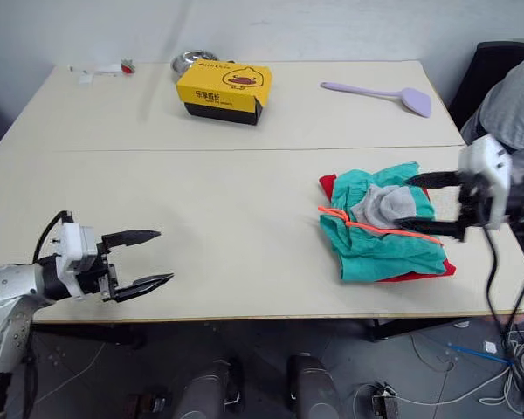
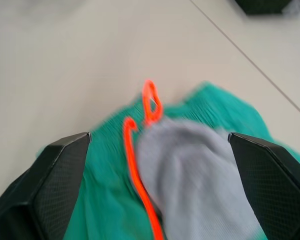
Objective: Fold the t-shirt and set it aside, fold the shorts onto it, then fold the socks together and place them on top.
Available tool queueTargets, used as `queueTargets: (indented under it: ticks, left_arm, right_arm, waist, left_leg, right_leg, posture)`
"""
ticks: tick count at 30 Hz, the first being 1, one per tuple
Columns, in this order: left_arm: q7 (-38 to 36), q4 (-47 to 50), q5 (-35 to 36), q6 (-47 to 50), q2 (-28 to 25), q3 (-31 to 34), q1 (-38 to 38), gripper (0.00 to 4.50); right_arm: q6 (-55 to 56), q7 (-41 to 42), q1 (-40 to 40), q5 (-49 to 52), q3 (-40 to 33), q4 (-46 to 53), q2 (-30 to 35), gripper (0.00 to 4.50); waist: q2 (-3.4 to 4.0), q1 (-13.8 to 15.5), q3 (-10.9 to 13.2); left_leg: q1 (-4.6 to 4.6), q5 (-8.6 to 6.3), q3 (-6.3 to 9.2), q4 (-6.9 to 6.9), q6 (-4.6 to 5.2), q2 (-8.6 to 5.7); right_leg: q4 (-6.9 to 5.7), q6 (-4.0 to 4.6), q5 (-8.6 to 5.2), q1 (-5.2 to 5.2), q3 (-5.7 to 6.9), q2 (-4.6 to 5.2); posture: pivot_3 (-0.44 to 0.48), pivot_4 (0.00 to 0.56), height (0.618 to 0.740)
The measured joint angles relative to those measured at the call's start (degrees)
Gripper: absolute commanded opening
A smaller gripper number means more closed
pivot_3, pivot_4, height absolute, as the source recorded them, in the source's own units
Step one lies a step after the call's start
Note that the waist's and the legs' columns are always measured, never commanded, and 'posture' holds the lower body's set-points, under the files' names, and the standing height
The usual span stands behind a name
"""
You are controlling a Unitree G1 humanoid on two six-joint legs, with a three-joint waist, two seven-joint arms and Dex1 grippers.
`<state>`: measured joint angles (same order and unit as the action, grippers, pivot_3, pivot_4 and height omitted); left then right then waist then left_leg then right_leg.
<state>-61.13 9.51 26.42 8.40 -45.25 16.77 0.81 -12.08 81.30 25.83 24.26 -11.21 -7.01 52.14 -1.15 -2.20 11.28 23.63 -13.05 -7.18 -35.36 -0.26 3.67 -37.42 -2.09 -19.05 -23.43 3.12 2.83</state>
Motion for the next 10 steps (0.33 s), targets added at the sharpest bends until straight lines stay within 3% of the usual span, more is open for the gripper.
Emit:
queueTargets:
  ticks: [4,10]
  left_arm:
    - [-0.33,-2.68,-2.15,-3.16,-0.89,1.12,2.24,4.50]
    - [0.33,-3.66,-4.27,-6.64,-0.86,1.34,4.53,4.50]
  right_arm:
    - [8.54,-2.38,-10.82,-0.08,4.36,12.28,-9.21,4.48]
    - [21.49,-6.19,-16.24,-6.74,11.29,11.17,-16.83,4.48]
  waist:
    - [0.01,0.48,0.00]
    - [-0.06,0.48,-0.02]
  left_leg:
    - [-0.04,0.01,-0.04,0.19,-0.07,0.05]
    - [-0.25,0.02,-0.24,0.13,-0.04,0.04]
  right_leg:
    - [0.00,0.07,-0.04,-0.04,-0.06,-0.07]
    - [0.00,0.14,0.09,0.07,-0.20,-0.01]
  posture:
    - [0.000,0.150,0.740]
    - [0.000,0.150,0.740]
